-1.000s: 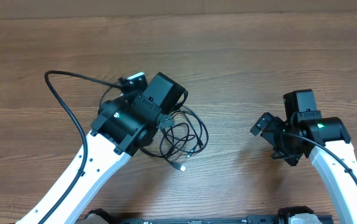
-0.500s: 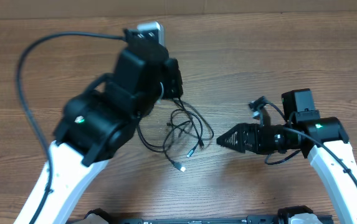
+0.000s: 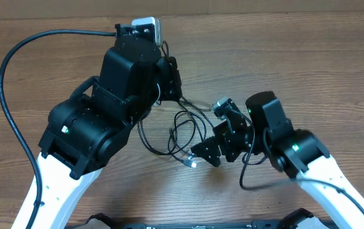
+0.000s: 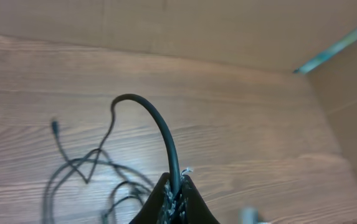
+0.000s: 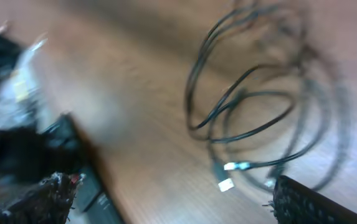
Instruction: Untangle cables
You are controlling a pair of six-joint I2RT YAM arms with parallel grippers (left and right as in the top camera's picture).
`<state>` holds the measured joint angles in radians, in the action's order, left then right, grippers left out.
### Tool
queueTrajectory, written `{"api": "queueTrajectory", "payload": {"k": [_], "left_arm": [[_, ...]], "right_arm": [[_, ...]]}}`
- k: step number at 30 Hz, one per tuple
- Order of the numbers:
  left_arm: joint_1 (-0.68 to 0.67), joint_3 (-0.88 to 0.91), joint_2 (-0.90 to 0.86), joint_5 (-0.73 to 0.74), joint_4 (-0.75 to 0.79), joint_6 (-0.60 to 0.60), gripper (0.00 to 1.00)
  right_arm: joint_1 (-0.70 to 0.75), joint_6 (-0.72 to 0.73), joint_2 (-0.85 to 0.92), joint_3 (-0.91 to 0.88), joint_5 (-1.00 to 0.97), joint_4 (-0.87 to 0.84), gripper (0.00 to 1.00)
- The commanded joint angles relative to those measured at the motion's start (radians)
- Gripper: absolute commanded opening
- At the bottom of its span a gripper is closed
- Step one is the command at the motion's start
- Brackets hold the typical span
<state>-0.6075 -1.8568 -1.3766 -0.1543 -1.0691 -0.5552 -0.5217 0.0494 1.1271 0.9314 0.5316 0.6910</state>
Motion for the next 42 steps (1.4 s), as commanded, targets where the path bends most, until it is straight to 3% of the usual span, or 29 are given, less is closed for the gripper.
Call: {"api": "queueTrajectory", "payload": {"k": [1,4,9,18,23,28,30,34,35,37,38,42], "left_arm": [[0.019,-0.026,0.015,-0.034,0.001,0.168,0.04],[0.013,-0.026,0.027,0.013,0.069,0.463,0.04],[0.012,-0.045,0.055,0.128,0.087,0.614,0.04],[0.012,-0.054,0.173,0.292,0.038,0.668,0.04],[0.012,-0.054,0.227,0.413,0.037,0.667,0.04],[0.012,-0.054,0.245,0.506,0.037,0.667,0.04],[0.012,-0.054,0.245,0.526,0.032,0.665,0.04],[0.012,-0.054,0.245,0.518,0.008,0.664,0.04],[0.012,-0.054,0.246,0.517,0.003,0.664,0.04],[0.013,-0.054,0.249,0.492,0.0,0.663,0.04],[0.013,-0.054,0.252,0.451,-0.003,0.663,0.04],[0.013,-0.05,0.252,0.114,-0.04,0.55,0.04]], "right_arm": [[-0.058,0.096,-0.111,0.041,-0.27,-0.043,1.0],[-0.103,0.079,-0.178,0.041,-0.306,-0.074,1.0],[-0.083,0.078,-0.23,0.041,-0.354,-0.093,1.0],[-0.039,-0.006,-0.167,0.041,-0.386,-0.258,1.0],[-0.04,-0.005,-0.07,0.041,-0.129,-0.436,0.96],[-0.04,0.037,0.075,0.041,-0.091,-0.588,0.91],[-0.04,0.04,0.123,0.041,0.01,-0.663,0.88],[-0.04,0.039,0.17,0.041,0.088,-0.752,0.68],[-0.039,0.04,0.172,0.041,0.071,-0.754,0.56],[-0.031,0.04,0.171,0.041,0.042,-0.748,0.09],[-0.024,0.042,0.168,0.041,0.051,-0.745,0.04],[0.019,0.116,0.127,0.041,0.146,-0.716,0.04]]}}
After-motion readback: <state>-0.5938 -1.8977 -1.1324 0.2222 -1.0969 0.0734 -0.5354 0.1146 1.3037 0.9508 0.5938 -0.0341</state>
